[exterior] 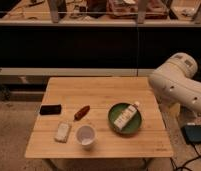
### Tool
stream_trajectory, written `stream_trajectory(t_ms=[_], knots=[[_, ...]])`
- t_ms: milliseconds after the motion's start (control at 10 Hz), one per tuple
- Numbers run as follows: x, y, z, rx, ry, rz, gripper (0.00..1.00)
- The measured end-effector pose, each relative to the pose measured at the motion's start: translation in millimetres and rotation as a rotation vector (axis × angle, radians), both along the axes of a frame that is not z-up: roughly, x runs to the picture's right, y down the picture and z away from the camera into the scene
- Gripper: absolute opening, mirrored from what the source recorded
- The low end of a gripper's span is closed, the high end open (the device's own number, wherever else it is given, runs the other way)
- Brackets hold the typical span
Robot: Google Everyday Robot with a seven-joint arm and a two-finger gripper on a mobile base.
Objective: Move the arm in a circular motion
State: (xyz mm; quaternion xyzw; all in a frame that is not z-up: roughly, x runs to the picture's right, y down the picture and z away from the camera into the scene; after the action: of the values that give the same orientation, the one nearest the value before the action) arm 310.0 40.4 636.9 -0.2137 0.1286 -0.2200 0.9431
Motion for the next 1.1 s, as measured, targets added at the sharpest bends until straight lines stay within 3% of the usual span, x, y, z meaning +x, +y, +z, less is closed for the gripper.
stream_trajectory(t_ms=[100,200,400,500,700,800,900,1100], knots=[[20.0,-14.8,32.6,0.006,0.058,0.041,0.8],[21.9,-34.5,68.0,-0.001,0.101,0.053,0.8],[-9.5,-75.1,116.6,-0.017,0.119,0.038,0.8],[-45.8,-107.2,143.0,-0.012,0.086,0.021,0.8],[-95.1,-146.7,167.2,0.012,0.006,-0.005,0.8],[-127.8,-166.4,180.7,0.029,-0.06,-0.035,0.8],[-165.4,-178.6,195.3,0.036,-0.134,-0.082,0.8],[-237.5,-183.0,218.0,0.034,-0.289,-0.164,0.8]])
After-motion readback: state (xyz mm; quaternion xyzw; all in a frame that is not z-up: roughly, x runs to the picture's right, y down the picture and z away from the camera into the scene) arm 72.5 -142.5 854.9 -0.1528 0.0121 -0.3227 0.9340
